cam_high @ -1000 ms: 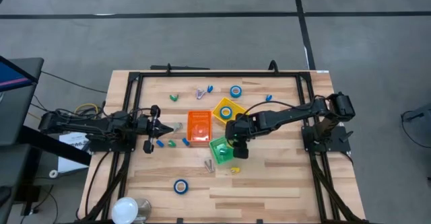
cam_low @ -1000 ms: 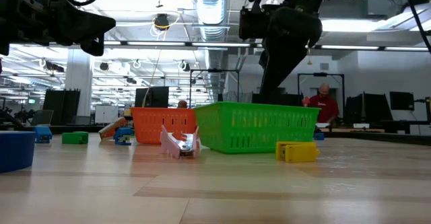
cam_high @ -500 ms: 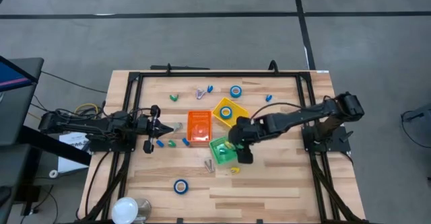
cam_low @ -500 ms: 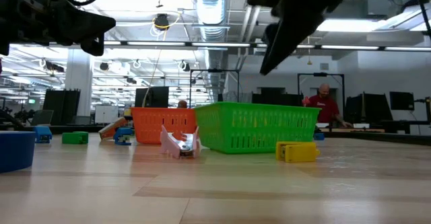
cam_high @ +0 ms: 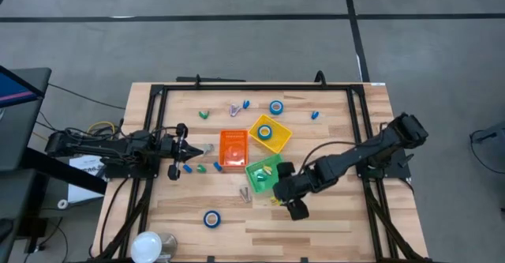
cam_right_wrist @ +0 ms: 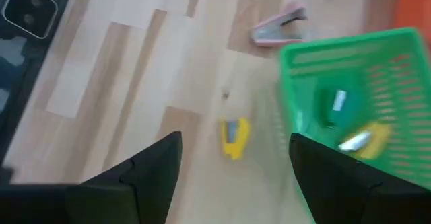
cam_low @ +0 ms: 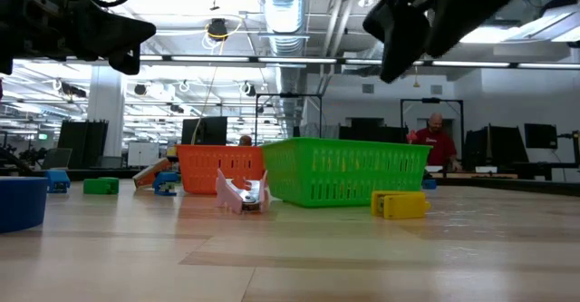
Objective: Pick and place Stapler, Stapler remover, tape
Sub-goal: Put the yellow stapler into the green bin
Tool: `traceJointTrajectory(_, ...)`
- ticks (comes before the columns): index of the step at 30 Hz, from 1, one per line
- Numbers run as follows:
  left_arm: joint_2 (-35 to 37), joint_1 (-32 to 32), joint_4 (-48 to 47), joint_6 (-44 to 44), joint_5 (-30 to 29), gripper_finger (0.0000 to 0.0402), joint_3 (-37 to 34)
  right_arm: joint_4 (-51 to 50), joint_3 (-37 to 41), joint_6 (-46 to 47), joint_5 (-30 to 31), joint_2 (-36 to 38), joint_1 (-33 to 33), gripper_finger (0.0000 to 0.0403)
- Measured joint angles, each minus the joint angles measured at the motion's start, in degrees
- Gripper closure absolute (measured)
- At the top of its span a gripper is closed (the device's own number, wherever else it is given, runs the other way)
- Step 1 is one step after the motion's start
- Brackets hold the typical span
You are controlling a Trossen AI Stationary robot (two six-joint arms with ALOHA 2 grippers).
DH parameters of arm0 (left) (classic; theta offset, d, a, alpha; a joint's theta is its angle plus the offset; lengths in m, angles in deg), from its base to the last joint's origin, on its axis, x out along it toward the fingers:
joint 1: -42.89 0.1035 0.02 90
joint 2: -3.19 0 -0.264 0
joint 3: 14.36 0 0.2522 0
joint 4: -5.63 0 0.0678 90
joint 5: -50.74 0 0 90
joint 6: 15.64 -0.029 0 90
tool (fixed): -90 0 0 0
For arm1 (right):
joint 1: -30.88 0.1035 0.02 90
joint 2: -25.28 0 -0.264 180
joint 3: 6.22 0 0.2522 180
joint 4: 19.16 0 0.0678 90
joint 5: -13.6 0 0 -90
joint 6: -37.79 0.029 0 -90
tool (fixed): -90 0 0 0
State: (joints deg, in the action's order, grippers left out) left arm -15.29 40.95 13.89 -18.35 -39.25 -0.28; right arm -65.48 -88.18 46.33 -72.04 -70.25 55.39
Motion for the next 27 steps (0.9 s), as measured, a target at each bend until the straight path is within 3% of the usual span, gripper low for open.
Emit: traceJointTrajectory(27, 0.00, 0.00, 0.80, -0.01, 0.00, 0.0398, 0.00, 3.27, 0.02, 3.55, 1.12, -15.56, 1.18, 0.0138)
